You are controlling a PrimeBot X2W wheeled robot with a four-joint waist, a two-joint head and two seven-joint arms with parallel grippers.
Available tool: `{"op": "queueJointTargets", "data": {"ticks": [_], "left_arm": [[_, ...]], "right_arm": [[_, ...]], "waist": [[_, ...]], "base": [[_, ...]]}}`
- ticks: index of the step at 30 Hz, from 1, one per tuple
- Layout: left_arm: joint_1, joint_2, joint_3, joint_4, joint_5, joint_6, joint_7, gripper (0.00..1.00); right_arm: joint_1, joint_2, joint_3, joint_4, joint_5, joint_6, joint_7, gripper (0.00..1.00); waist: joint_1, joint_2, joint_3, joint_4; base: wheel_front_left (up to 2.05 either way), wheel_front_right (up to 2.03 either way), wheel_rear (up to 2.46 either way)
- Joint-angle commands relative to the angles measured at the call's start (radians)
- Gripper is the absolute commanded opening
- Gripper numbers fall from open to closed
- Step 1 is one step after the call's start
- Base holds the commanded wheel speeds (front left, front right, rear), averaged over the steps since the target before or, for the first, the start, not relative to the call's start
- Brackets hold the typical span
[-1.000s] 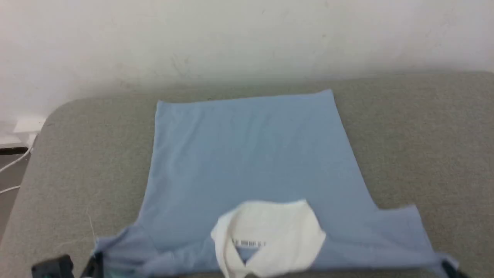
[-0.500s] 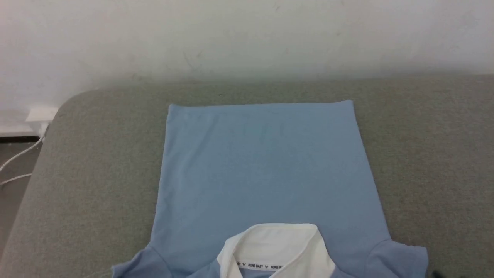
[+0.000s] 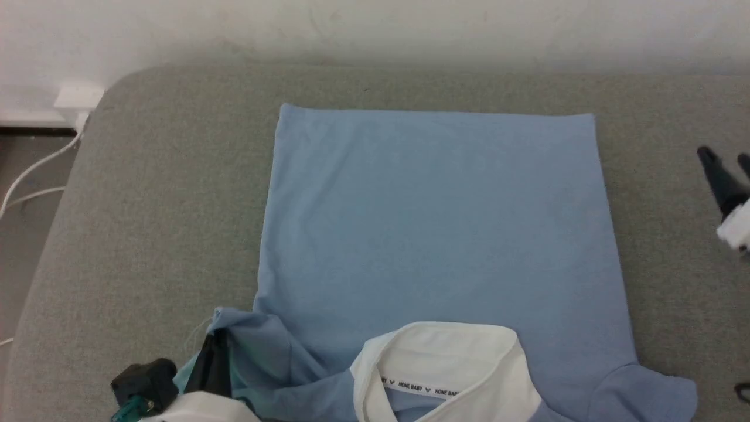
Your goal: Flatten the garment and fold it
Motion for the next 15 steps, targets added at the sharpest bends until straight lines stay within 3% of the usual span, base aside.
{"op": "queueJointTargets", "data": {"ticks": [1, 8, 15], "left_arm": [[-0.03, -0.011, -0.011, -0.009, 0.018, -0.009, -0.016, 0.0], [-0.128, -0.064, -0.062, -0.025, 0.064, -0.029, -0.083, 0.0], [-0.18, -0.089, -0.098, -0.045, 0.093, -0.04, -0.109, 0.0]], "right_arm": [[-0.061, -0.021, 0.019, 0.046, 0.011, -0.001, 0.005, 1.0], [-0.397, -0.128, 0.158, 0.329, 0.057, -0.001, 0.122, 1.0], [-0.572, -0.165, 0.23, 0.508, 0.084, -0.001, 0.306, 1.0]], "waist": [[-0.0002, 0.0, 0.113, 0.081], [-0.0002, 0.0, 0.243, 0.161], [-0.0002, 0.0, 0.309, 0.211]], "base": [[0.0, 0.0, 0.0], [0.0, 0.0, 0.0], [0.0, 0.0, 0.0]]}}
